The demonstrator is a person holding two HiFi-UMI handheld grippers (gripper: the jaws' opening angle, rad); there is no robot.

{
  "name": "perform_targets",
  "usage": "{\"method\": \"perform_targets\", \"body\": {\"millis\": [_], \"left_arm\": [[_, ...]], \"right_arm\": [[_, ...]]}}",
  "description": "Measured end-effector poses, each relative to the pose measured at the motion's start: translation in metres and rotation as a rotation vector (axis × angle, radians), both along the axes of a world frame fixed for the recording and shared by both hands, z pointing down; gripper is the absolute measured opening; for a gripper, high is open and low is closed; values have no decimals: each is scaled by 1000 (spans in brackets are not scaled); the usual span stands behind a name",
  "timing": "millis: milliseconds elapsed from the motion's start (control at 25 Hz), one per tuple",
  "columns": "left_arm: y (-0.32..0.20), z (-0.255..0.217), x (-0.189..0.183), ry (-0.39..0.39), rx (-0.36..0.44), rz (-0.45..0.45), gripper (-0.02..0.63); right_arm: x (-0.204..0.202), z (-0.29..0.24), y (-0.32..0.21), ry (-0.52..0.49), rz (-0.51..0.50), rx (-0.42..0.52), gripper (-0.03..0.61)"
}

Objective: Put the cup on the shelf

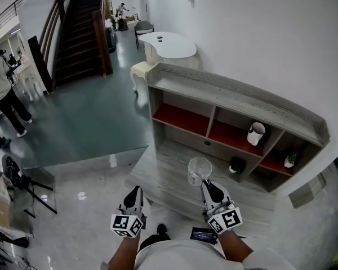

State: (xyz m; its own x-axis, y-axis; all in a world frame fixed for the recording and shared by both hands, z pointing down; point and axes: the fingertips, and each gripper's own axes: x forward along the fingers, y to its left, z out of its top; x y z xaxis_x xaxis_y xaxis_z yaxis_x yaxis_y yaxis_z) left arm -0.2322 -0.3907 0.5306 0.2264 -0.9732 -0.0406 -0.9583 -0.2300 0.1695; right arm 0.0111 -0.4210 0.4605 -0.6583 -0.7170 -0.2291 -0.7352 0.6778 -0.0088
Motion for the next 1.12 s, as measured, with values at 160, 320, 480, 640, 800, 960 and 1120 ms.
{"method": "perform_targets", "body": {"millis": [160,320,480,640,800,960,1120], "left_arm": [[-38,-7,-23,-8,2,36,12],[-68,-8,-45,-13,4,70,12],[-96,-11,-63,-19,10,105,12],[-117,-15,-77,-16,20,130,12],[-128,-15,-82,-7,28,155,12],[-135,-12,-79,0,27,187,12],[-139,-6,-76,12,13,204,12]], "right_arm": [[-23,-7,-29,-5,18,3,46],[-47,-9,-52,-5,42,9,46],[-68,-10,-73,-9,70,9,46],[-80,-9,-85,-10,101,6,46],[-88,-8,-90,2,107,5,46],[-91,-9,-96,10,131,7,46],[-92,-9,-107,8,153,6,46]]}}
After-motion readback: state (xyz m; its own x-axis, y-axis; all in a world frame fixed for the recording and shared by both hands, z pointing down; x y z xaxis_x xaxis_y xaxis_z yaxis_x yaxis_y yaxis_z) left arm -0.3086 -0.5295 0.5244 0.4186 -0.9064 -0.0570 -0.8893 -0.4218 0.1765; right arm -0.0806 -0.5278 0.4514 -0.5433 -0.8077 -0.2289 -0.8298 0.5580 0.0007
